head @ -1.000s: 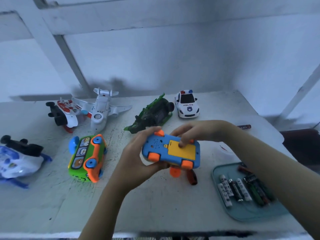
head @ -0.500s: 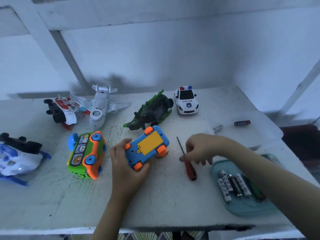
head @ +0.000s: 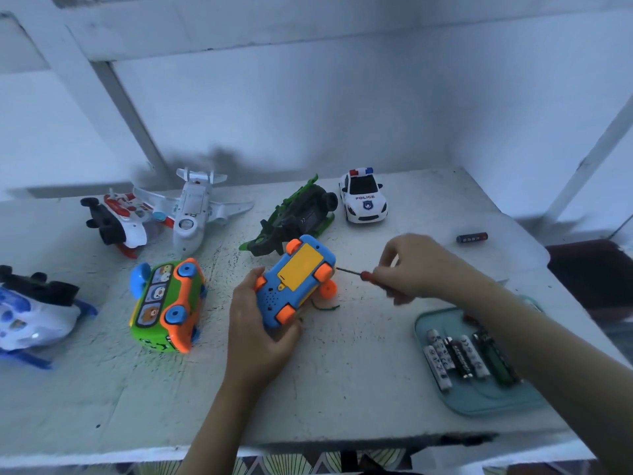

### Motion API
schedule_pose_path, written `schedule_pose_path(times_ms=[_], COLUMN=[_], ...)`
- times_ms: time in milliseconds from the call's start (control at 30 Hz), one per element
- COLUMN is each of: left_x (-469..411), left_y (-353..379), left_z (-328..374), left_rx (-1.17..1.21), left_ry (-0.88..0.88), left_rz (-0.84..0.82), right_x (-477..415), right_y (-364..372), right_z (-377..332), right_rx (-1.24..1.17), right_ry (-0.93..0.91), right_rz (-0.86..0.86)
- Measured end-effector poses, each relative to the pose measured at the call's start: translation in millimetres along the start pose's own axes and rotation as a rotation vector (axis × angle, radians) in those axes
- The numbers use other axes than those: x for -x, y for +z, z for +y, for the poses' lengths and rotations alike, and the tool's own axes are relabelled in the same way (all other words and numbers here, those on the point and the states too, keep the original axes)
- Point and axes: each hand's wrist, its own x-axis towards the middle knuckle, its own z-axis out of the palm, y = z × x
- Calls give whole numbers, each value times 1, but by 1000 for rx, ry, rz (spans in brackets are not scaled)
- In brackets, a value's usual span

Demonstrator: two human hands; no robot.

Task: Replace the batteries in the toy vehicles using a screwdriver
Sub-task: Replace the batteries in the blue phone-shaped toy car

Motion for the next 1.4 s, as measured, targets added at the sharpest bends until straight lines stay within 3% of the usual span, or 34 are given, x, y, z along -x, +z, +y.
schedule_pose_path(times_ms=[100,200,300,433,633,1400], left_x=[3,1,-1,-2,1,0], left_y=[5,10,17,25,24,25], left_z=[4,9,14,21,26,22], left_rx=[17,38,-13,-20,-60,-39], left_ry=[-6,-26,72,91,125,120], left_rz=[26,52,59,106,187,191], right_x=[1,2,7,18,29,24], right_y=[-8,-9,-8,-1,14,26], right_z=[2,-3,-14,-24,-25,-24], right_rx=[-8,-333,-510,-564,-257,-177], right_ry=[-200,-328,-477,-653,-823,-833], right_rz=[367,672,834,794,689,731])
